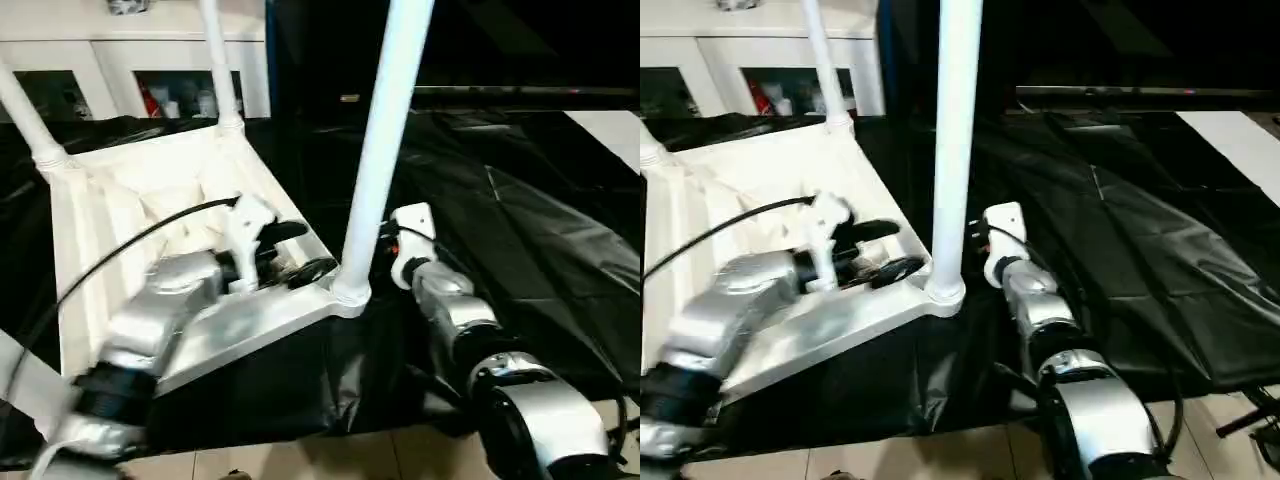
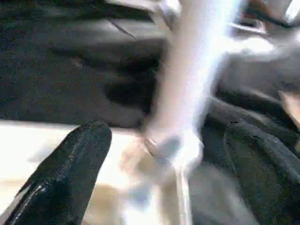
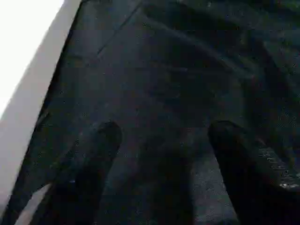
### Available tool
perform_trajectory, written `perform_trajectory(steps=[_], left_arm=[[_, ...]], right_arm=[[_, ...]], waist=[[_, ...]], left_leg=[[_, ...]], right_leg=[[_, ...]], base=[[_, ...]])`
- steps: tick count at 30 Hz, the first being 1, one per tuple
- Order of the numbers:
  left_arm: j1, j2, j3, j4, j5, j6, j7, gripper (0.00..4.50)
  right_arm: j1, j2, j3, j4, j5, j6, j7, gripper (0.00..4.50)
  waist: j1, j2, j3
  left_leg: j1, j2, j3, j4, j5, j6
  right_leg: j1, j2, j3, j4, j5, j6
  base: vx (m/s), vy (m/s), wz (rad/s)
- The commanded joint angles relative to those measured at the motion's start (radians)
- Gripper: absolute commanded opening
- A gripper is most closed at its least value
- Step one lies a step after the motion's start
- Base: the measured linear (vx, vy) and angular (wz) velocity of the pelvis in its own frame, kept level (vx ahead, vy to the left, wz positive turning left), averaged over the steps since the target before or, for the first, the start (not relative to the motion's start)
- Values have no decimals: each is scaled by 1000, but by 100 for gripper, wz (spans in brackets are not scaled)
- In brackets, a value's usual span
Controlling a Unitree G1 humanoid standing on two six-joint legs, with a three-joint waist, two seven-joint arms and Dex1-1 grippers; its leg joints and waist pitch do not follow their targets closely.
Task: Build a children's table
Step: Rotate table base
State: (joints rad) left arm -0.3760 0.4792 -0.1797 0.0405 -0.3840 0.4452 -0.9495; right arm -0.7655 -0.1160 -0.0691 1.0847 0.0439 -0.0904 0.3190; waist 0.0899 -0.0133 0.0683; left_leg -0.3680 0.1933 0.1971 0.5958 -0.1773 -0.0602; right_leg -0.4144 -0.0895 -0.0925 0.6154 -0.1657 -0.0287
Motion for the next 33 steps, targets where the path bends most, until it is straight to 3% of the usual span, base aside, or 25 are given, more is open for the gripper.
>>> perform_trajectory(steps=[1,3,5,7,8,11,14,15,16,20,21,22,26,29,32,33], left_arm=[[40,74,-55,-143,-73,128,-110,441],[53,123,-83,-180,-68,168,-138,441],[47,149,-113,-155,16,125,-125,441],[31,164,-137,-111,112,63,-105,441],[21,170,-146,-95,148,45,-92,441],[-22,197,-182,-52,243,17,-30,441],[-55,218,-211,0,319,-34,17,441],[-62,223,-216,23,351,-63,25,441],[-67,227,-218,42,374,-87,32,441],[-81,237,-214,99,436,-156,63,441],[-88,239,-213,121,453,-183,83,441],[-98,240,-212,154,478,-224,123,441],[-105,233,-202,194,509,-275,192,441],[-105,239,-198,233,547,-340,227,441],[-58,195,-109,217,448,-381,224,441],[-32,159,-57,187,379,-371,224,441]], right_arm=[[35,-48,18,-87,-10,22,82,348],[57,-81,37,-129,-20,34,129,348],[76,-109,55,-165,-30,36,166,348],[94,-134,70,-206,-32,41,203,348],[107,-145,78,-232,-33,43,224,348],[176,-197,126,-374,-43,55,329,348],[238,-244,166,-493,-37,64,424,348],[254,-257,176,-524,-35,68,447,348],[266,-267,180,-546,-30,72,463,348],[295,-288,180,-595,-20,83,481,348],[301,-291,177,-608,-18,91,479,348],[310,-290,169,-629,-15,108,470,348],[329,-286,154,-671,3,139,459,348],[351,-279,135,-725,20,182,443,348],[384,-252,91,-813,80,262,408,348],[398,-239,74,-845,101,301,385,348]], waist=[[6,10,-80],[6,9,-77],[10,12,-70],[10,10,-67],[11,10,-66],[12,12,-67],[15,9,-69],[16,19,-70],[15,12,-71],[13,12,-71],[15,26,-71],[11,19,-71],[10,18,-70],[11,18,-72],[9,24,-76],[8,26,-76]], left_leg=[[13,39,-18,-71,-204,-2],[16,38,-14,-71,-208,5],[17,35,-14,-73,-243,3],[18,35,-21,-77,-291,-19],[22,36,-21,-77,-306,-25],[21,35,-25,-77,-313,-28],[20,34,-27,-77,-313,-17],[20,35,-29,-77,-310,-19],[17,32,-28,-76,-301,-12],[16,34,-28,-76,-298,-11],[18,34,-31,-75,-306,-14],[18,33,-29,-75,-314,-15],[20,31,-33,-74,-337,-16],[19,31,-35,-74,-325,-11],[16,37,-38,-78,-316,-16],[16,37,-36,-77,-308,-18]], right_leg=[[57,-61,56,-49,-161,-221],[53,-55,56,-52,-170,-224],[52,-54,57,-64,-236,-199],[54,-60,58,-81,-364,-147],[50,-59,58,-87,-398,-128],[51,-58,57,-89,-415,-107],[52,-56,55,-92,-416,-96],[52,-59,56,-88,-405,-102],[54,-58,54,-91,-400,-100],[53,-58,54,-87,-367,-130],[52,-59,54,-87,-371,-131],[52,-56,52,-89,-369,-131],[50,-59,48,-99,-456,-93],[49,-59,47,-101,-451,-90],[51,-59,48,-88,-371,-118],[53,-60,49,-84,-343,-135]], base=[[0,0,0],[0,0,0],[0,0,0],[0,0,0],[0,0,0],[0,0,0],[0,0,0],[0,0,0],[0,0,0],[0,0,0],[0,0,0],[0,0,0],[0,0,0],[0,0,0],[0,0,0],[0,0,0]])
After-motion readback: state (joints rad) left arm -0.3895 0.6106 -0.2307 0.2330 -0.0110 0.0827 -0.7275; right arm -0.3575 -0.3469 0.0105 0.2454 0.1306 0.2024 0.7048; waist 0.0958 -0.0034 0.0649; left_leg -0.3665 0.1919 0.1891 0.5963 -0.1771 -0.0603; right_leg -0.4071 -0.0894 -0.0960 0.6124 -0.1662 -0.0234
